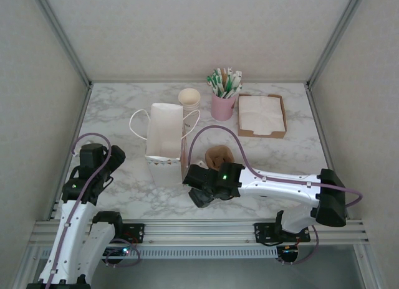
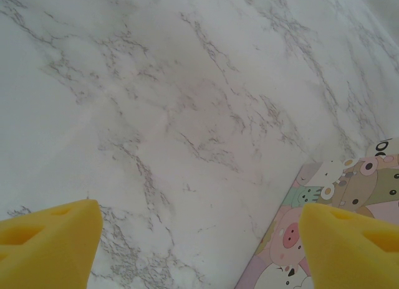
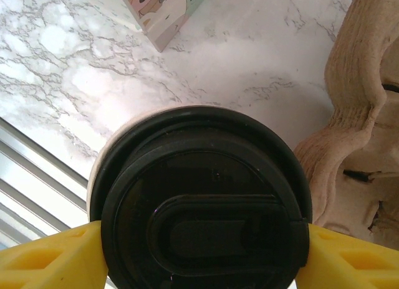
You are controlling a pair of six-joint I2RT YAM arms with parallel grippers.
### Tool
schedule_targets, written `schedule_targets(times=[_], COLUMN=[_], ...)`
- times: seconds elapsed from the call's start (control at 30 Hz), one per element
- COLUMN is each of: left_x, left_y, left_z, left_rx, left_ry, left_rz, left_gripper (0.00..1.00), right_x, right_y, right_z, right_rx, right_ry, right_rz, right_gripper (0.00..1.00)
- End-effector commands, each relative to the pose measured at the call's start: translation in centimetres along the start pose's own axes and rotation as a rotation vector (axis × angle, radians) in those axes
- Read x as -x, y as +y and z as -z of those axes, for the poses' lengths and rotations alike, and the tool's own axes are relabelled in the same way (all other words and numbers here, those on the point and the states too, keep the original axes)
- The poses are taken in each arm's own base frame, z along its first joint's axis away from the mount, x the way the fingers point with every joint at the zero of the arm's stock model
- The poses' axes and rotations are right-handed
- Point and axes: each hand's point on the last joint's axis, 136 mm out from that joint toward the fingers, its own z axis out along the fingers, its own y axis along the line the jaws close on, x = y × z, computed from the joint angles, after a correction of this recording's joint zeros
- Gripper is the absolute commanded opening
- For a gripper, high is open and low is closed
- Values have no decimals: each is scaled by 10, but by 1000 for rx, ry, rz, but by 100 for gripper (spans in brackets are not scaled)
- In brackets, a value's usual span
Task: Pack the takeout coffee
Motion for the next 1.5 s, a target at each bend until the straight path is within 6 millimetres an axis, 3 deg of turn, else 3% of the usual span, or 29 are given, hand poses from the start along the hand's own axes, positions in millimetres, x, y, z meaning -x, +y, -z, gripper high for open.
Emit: schedule_targets(times=[0.0,0.17,0.37,0.67,1.07,1.33,1.47], left_x=[2,2,1,1,1,1,1], left_y=[5,6,5,6,6,6,6], left_z=[2,2,2,1,1,1,1], left_rx=[21,23,22,23,24,24,23], left_ry=[-11,-12,-10,-10,-9,-10,-9], left_rz=[-1,0,-2,0,1,1,1], left_gripper=[82,82,82,82,82,82,82], right_x=[5,10,5,-7,-11,-29,-30], right_y=[4,12,17,3,10,-4,-13], right_z=[19,23,11,0,-9,-22,-19], right_rx=[25,67,75,0,28,-50,-126], right_ry=[-28,-48,-17,27,48,104,114], right_rz=[-11,-18,-13,5,2,4,38], right_gripper=[72,72,72,72,72,71,70])
